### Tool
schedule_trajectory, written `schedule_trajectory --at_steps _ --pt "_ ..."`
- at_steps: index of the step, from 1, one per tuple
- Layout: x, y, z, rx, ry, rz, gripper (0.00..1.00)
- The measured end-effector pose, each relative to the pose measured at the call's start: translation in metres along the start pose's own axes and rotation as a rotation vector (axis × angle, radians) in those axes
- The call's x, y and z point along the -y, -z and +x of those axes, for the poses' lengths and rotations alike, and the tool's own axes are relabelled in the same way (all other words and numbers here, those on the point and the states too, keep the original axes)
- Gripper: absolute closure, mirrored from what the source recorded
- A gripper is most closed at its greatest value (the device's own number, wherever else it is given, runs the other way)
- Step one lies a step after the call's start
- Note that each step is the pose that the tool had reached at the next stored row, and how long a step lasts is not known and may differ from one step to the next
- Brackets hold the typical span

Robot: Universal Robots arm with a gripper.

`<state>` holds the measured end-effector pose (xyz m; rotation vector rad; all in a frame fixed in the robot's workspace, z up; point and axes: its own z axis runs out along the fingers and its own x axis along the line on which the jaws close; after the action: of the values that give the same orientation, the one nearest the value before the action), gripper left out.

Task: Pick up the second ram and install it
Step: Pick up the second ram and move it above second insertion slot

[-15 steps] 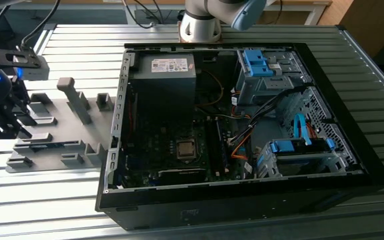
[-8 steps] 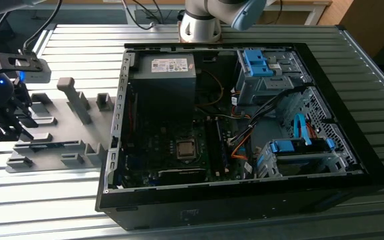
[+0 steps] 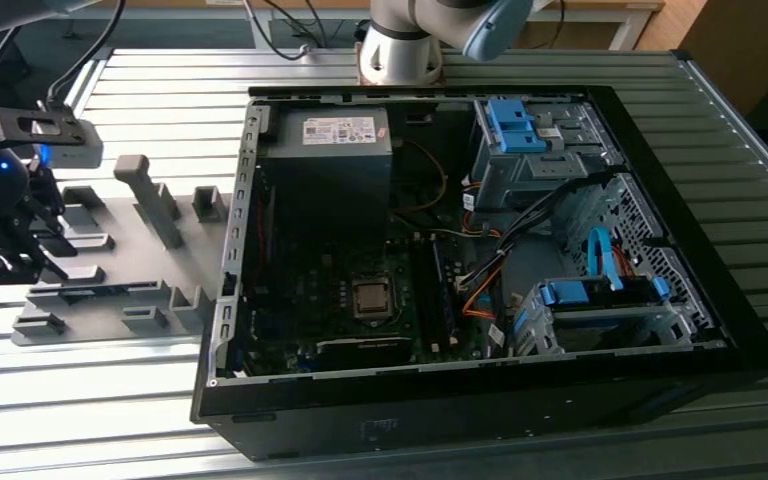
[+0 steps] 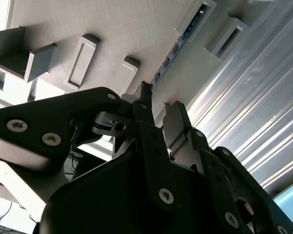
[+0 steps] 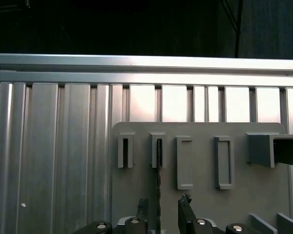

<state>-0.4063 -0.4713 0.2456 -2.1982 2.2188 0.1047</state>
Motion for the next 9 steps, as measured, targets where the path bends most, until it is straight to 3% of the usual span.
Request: schedule_trajectory --at_steps 9 --pt "0.0002 -0.0041 0.0006 -0.0002 0.000 -0.0002 0.63"
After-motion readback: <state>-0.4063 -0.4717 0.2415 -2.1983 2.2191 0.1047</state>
